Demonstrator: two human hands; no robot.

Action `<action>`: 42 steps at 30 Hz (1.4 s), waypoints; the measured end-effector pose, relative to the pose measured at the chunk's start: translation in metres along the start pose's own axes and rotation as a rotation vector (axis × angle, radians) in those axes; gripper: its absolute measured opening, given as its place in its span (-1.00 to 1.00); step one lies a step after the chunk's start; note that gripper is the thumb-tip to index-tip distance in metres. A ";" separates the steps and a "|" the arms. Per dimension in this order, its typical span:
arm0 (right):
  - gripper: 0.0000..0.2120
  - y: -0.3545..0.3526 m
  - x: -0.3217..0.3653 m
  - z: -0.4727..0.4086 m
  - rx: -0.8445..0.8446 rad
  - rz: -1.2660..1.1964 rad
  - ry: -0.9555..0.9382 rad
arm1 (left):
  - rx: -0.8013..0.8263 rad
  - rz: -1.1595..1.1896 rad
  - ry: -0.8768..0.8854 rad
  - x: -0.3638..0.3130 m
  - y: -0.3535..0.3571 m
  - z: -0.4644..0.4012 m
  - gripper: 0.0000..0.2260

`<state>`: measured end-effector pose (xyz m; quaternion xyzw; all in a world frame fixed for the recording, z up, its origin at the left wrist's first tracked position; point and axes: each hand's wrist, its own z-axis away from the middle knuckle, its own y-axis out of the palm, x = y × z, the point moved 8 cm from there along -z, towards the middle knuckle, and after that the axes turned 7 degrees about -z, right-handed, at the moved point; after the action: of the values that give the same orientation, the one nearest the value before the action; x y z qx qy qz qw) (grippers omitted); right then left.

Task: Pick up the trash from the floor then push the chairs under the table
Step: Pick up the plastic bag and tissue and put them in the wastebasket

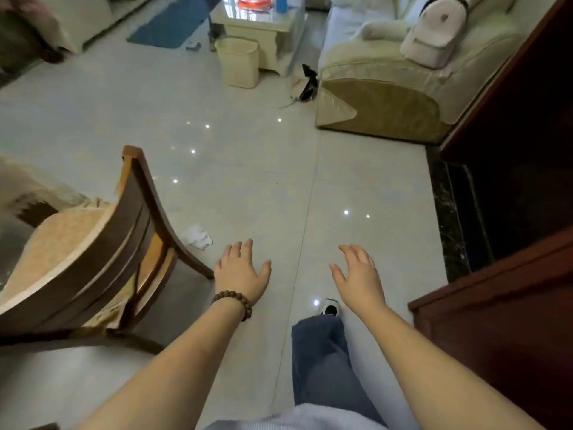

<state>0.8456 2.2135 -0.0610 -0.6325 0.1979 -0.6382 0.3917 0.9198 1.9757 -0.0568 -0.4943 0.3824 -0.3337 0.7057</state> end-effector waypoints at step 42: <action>-0.56 0.322 0.499 -0.677 0.881 0.337 -1.097 | -0.283 0.447 -1.257 0.243 -0.156 -0.538 -0.43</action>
<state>0.3277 1.4769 -0.0589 -0.6062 -0.2078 -0.1802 0.7462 0.5549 1.4857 -0.0766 -0.5908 0.0325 0.2239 0.7744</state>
